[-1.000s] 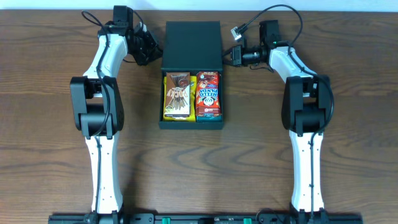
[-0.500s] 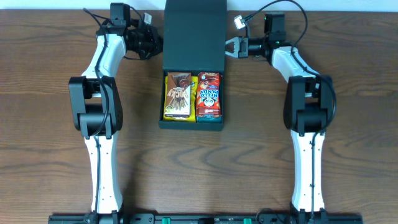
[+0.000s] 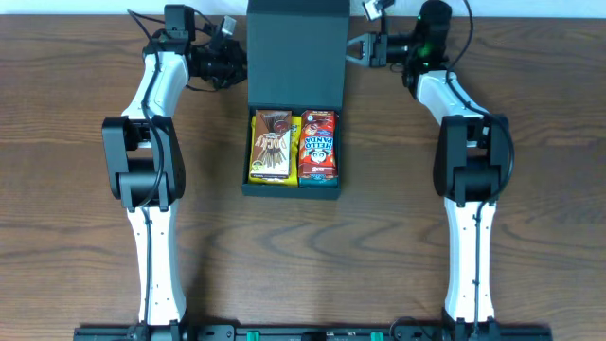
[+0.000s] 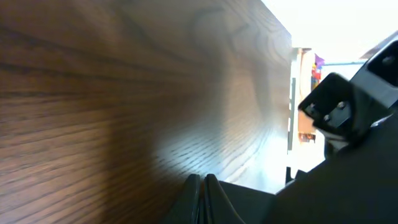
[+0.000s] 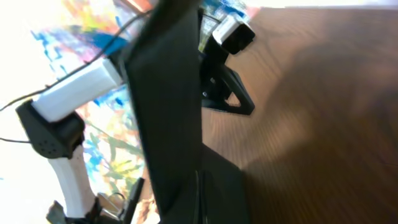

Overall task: Pack container
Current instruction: 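Grip the black box lid edges with both grippers, then swing the lid forward with both grippers to close the box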

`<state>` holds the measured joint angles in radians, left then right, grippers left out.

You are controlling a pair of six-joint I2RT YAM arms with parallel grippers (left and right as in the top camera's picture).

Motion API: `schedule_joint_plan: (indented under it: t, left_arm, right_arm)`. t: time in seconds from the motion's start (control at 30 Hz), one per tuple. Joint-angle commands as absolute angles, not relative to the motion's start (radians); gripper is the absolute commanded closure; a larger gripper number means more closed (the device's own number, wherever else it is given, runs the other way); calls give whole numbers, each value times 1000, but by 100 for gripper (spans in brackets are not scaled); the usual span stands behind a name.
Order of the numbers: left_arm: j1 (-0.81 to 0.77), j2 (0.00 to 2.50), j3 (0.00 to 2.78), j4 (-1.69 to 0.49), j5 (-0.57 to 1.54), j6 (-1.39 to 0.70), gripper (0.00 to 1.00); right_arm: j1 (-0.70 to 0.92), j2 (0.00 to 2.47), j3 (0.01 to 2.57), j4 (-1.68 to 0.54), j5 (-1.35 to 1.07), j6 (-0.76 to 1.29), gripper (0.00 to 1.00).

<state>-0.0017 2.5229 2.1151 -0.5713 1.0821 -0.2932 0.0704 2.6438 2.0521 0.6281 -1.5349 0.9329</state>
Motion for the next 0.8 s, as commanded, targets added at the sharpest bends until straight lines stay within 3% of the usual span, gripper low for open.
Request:
schedule_joint_plan:
  t: [0.0, 0.17, 0.33, 0.77]
  left_arm:
    - [1, 2471, 2111, -572, 1153, -234, 94]
    - [-1, 2428, 2111, -599, 1154, -168, 94]
    - [-1, 2378, 2111, -694, 1152, -56, 94]
    - [-55, 2335, 2111, -1052, 1035, 257, 95]
  right_arm:
    - [100, 2650, 2060, 778, -1560, 1255, 98]
    - [123, 2650, 2060, 1166, -1560, 1598, 99]
    - [147, 2650, 2060, 1375, -1559, 1790, 98]
    - [271, 2650, 2060, 1395, -1559, 1803, 98]
